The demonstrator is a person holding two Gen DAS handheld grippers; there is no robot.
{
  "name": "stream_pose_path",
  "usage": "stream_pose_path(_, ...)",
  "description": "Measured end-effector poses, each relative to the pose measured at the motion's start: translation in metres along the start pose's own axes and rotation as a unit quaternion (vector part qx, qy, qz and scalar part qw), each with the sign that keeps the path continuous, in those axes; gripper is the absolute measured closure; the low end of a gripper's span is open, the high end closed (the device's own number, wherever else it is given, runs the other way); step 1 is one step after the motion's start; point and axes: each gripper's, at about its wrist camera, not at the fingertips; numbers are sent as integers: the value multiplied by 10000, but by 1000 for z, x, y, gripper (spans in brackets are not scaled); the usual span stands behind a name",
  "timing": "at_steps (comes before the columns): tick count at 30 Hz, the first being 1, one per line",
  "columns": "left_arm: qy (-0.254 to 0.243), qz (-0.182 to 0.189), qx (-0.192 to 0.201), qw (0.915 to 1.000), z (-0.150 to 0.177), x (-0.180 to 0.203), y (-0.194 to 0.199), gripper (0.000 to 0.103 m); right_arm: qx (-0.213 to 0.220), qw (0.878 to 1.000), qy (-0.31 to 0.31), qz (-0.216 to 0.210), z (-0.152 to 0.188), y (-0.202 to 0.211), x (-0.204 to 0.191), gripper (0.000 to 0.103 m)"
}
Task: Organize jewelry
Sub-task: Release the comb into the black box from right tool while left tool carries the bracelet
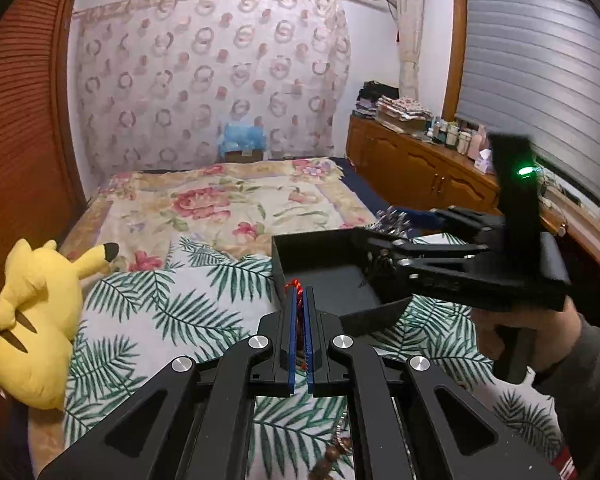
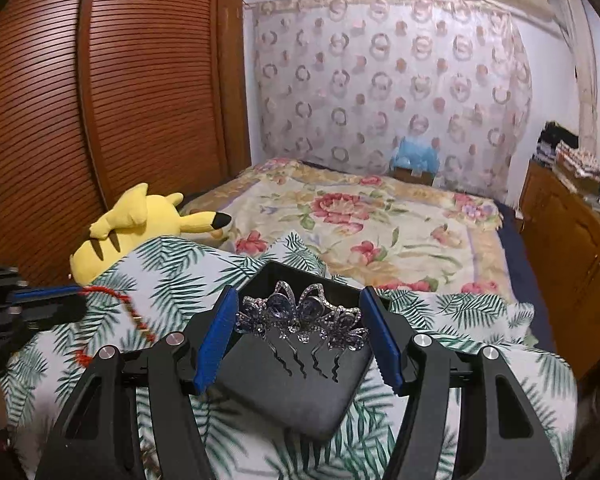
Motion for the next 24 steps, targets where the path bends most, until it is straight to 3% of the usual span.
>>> stream_pose_path(7, -52, -118, -106, 9999, -10, -6, -9, 101, -134, 9998, -152, -23, -4, -33, -1, 38)
stream_pose_path(17, -82, -177, -147, 9997, -17, -6, -20, 101, -329, 9981, -191, -487, 12, -23, 1, 32)
stream_pose_path(24, -111, -122, -185, 9997, -23, 0, -33, 101, -319, 9993, -103, -183, 16, -1, 14, 32)
Point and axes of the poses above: each gripper's, at about its wrist camera, not at the fingertips, and y roughly against the way its jaws point, x to its right, z to its underside, and after that the axes turned 15 degrees about z, right-handed
